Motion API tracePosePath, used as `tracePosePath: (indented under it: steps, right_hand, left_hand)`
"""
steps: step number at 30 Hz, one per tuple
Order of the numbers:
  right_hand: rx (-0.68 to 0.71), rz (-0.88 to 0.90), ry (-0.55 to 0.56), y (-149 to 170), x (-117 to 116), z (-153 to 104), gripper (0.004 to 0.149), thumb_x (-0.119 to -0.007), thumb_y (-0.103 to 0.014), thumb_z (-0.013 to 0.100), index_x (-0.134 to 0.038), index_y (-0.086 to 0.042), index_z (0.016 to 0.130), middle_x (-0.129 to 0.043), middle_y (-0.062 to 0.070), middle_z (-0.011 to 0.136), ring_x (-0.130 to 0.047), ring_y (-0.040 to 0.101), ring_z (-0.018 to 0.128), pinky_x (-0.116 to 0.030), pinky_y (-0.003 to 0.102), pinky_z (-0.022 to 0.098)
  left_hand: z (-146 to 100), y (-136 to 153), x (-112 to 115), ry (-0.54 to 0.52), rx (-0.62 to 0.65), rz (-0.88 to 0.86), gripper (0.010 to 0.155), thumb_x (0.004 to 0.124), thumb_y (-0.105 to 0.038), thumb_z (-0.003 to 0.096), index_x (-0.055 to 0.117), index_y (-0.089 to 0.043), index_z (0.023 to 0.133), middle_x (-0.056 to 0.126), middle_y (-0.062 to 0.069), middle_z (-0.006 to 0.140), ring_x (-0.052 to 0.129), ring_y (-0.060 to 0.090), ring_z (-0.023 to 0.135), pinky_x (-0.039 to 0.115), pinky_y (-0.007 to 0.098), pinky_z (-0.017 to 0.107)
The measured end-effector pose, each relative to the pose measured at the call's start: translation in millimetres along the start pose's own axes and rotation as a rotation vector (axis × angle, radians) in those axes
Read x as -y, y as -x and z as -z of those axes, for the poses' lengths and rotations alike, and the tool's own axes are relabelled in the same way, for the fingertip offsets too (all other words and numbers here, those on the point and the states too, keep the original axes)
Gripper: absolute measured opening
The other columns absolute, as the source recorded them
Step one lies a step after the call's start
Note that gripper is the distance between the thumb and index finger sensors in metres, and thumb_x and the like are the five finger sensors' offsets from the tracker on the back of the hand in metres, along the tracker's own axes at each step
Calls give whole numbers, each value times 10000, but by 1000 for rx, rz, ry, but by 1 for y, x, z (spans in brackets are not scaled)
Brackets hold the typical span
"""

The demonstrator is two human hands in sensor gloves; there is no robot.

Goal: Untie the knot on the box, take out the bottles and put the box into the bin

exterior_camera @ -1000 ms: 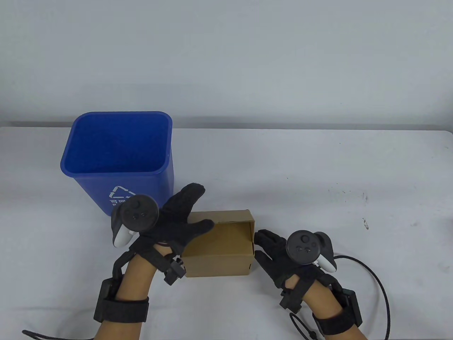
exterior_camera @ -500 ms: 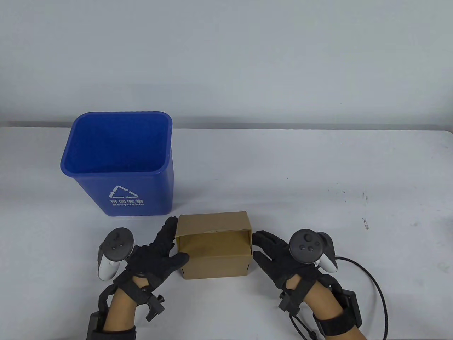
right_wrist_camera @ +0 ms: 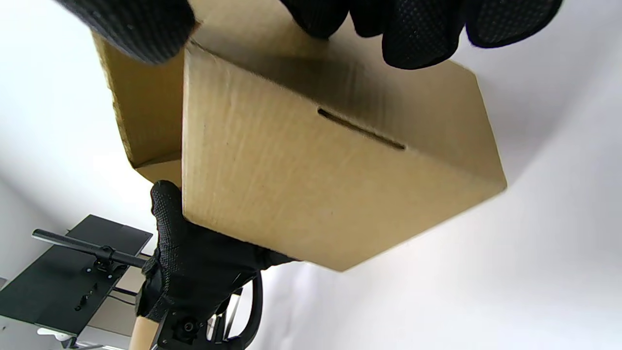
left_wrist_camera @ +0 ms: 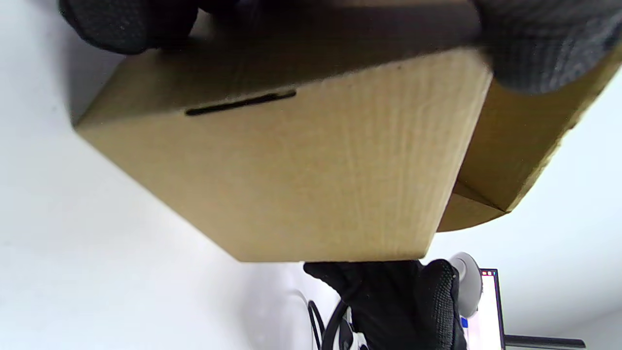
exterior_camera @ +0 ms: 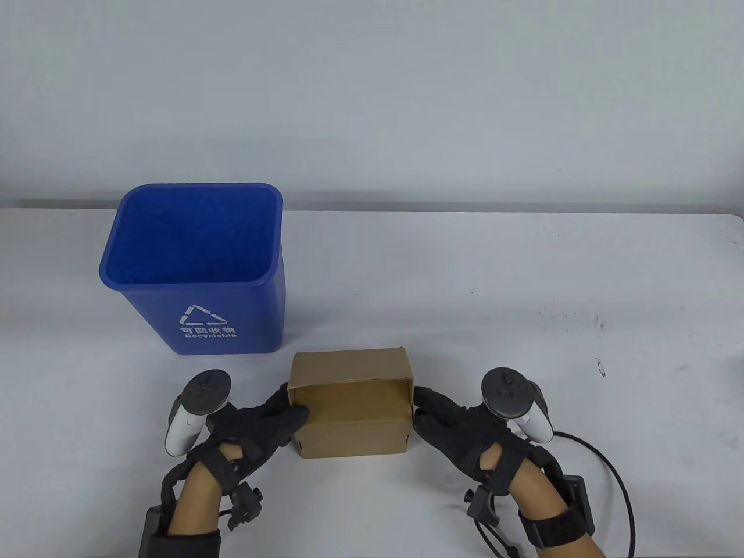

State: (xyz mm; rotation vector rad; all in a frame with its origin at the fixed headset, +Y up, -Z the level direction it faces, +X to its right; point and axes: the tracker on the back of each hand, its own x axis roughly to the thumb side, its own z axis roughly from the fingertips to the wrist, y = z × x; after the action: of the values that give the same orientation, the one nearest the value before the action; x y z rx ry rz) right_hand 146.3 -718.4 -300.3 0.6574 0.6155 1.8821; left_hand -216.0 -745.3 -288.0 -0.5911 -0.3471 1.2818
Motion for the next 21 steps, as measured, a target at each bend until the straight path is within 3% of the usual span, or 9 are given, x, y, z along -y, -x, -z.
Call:
tracePosePath:
  steps: [4,9,15,21]
  right_hand:
    - [-32,87,-32,7,-4,3,938,-591,-579,518,-216,111,1031,-185,388,1039,-536,599,911,-518,704,597]
    - [-14,182,20,13,3,5,959,-666,-588,508,-242,88,1040,-208,363,1049,-514,616,902,-505,699,604]
    - [40,88,86,10,10,4,956,-736,-544,502,-216,40,1052,-183,318,1068,-481,605,926,-494,697,615]
    - [51,9,40,11,14,4,987,-790,-540,482,-174,-37,1067,-211,273,1083,-592,536,903,-532,669,618]
  left_hand:
    - [4,2,4,7,20,-13,1214,695,-827,444,147,31,1105,188,356,1107,439,697,993,559,704,680]
    - [8,0,6,1,75,-13,1189,726,-790,455,142,20,1102,169,348,1110,407,709,992,518,722,693]
    - [14,-5,10,-39,205,60,1163,798,-703,454,90,-48,1104,86,282,1130,313,682,1034,418,757,721]
    - [16,-2,7,-20,240,63,1171,862,-648,439,70,-106,1110,54,226,1144,253,640,1076,391,769,730]
